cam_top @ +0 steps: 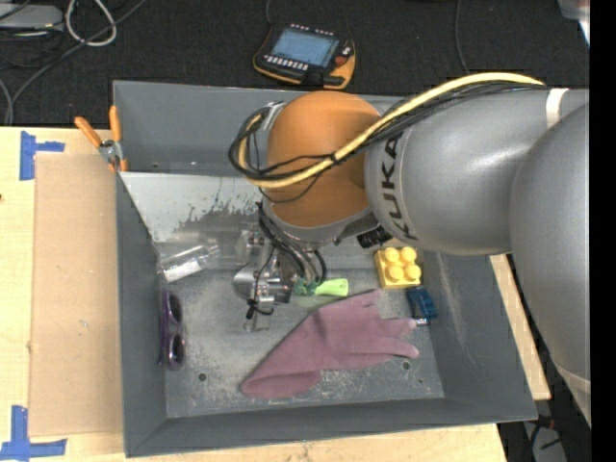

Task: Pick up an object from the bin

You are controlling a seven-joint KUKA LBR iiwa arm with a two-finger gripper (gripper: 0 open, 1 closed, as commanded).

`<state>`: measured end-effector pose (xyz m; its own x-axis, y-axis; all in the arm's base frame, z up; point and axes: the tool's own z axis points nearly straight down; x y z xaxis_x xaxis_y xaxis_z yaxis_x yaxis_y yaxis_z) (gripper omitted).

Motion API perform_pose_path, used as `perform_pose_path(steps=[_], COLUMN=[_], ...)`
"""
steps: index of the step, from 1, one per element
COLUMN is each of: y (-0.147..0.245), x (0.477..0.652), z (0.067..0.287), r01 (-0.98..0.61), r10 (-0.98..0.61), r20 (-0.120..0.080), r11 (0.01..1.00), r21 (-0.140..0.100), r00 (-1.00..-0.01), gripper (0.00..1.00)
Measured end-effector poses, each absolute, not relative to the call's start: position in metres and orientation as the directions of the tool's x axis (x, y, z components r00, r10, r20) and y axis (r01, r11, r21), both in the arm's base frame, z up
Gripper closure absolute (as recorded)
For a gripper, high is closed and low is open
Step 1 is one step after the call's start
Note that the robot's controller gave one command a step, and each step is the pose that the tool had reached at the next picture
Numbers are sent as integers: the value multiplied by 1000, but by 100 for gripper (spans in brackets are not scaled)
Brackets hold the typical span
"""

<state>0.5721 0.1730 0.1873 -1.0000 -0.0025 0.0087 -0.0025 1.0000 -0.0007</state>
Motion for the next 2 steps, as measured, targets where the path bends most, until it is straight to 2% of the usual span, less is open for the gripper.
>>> perform_pose_path(steps=[1,2], y=[172,126], x=[574,556], z=[191,106], r01=[3,-282], r10=[3,-282], r20=[1,3], r11=[1000,960], r21=[0,1], r00=[-1000,-960], gripper=[0,0])
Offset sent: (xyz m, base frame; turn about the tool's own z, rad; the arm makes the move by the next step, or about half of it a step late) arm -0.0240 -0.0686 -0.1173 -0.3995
